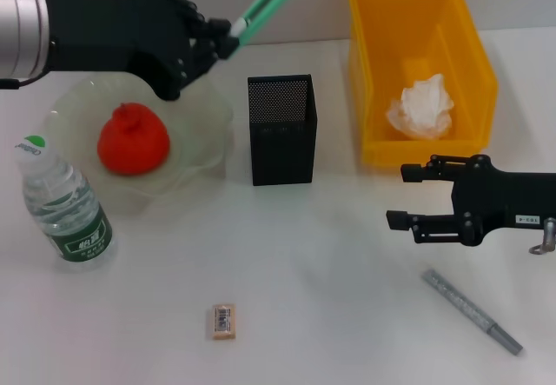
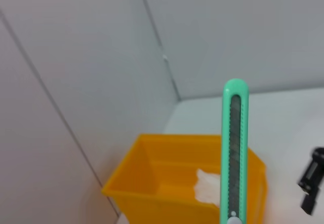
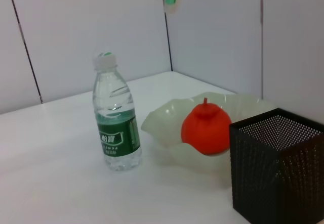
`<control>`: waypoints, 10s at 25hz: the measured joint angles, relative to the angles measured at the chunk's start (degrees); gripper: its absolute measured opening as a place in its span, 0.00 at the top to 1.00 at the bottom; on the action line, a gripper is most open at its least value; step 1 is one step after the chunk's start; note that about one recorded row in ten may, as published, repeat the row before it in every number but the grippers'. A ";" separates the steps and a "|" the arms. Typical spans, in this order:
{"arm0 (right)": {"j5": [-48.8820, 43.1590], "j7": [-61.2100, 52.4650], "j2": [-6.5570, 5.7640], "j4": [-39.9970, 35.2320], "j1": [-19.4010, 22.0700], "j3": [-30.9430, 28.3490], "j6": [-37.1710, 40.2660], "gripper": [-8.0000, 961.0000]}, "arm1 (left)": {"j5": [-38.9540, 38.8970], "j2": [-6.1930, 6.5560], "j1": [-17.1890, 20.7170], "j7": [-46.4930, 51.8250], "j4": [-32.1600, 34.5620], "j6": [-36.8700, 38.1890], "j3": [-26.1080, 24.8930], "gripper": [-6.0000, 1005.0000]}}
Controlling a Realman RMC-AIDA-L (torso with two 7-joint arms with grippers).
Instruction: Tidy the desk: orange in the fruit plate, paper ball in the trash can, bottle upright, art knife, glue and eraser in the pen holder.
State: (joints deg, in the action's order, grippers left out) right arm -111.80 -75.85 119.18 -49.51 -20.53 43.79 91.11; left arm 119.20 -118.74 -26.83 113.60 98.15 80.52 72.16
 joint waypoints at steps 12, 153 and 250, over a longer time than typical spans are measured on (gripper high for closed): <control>2.94 0.00 0.01 0.04 0.08 -1.29 0.34 0.21 | -3.68 -0.05 9.86 2.05 0.47 -23.05 12.69 0.90; 11.49 3.05 0.42 -15.07 6.94 4.02 0.03 0.21 | 3.35 0.22 20.99 -16.13 -1.81 -57.25 40.35 0.89; 19.48 4.04 0.09 -2.05 11.72 -6.35 17.63 0.21 | 46.03 -0.35 9.95 -71.32 -36.03 -105.60 44.05 0.89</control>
State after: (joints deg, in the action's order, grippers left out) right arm -92.32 -71.81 119.27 -51.56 -8.82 37.44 108.74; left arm 165.23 -119.09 -16.89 42.27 62.12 -25.08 116.21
